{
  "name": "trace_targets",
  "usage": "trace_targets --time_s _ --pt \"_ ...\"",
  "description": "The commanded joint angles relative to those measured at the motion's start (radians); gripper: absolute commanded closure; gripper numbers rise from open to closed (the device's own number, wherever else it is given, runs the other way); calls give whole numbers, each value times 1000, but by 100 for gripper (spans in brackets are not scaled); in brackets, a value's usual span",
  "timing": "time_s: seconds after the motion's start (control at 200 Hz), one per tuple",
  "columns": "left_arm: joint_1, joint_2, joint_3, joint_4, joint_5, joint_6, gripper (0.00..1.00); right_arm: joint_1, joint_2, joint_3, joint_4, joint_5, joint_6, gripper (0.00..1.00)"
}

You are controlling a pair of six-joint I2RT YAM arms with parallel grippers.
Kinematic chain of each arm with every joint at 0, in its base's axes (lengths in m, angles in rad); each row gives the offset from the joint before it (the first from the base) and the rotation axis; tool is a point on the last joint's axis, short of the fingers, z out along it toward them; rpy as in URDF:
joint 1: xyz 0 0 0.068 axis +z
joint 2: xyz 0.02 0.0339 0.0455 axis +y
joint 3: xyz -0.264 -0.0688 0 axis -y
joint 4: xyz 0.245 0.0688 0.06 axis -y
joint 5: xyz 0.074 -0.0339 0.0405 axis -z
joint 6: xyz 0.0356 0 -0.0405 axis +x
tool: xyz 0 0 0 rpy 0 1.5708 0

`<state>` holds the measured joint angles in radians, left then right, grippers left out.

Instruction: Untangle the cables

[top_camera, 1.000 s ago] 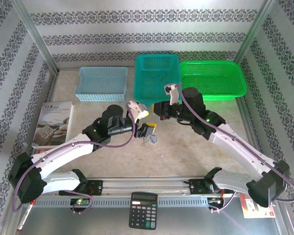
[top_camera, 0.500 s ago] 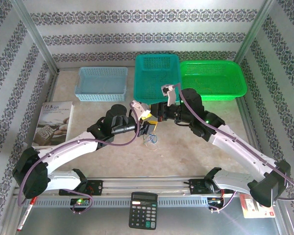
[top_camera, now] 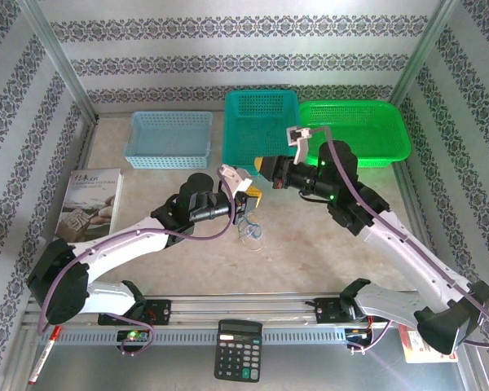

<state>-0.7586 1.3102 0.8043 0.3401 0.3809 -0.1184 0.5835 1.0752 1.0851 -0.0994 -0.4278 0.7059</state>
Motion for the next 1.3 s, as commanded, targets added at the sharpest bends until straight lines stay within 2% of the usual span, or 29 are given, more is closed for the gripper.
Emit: trace_targets --time_s 0.0,0.305,0.385,0.595,0.899,1.074,1.299 --pt "-10 8 -22 67 -5 -40 91 -25 -29 45 79 -35 54 100" --pt "-10 67 -36 95 12 -87 91 -105 -27 81 173 -74 147 100" --pt "-10 81 -43 104 16 -98 94 -130 -25 89 191 -83 165 100" --pt "-10 96 -68 107 12 -110 94 -218 -27 128 205 -86 185 100" --pt "-9 108 -106 111 -16 -126 76 -373 17 156 227 -27 186 100" --pt "-1 100 -126 125 -31 -146 63 -431 73 156 233 78 106 100" --pt "10 51 -147 149 -80 -194 45 -451 195 177 260 288 -59 100"
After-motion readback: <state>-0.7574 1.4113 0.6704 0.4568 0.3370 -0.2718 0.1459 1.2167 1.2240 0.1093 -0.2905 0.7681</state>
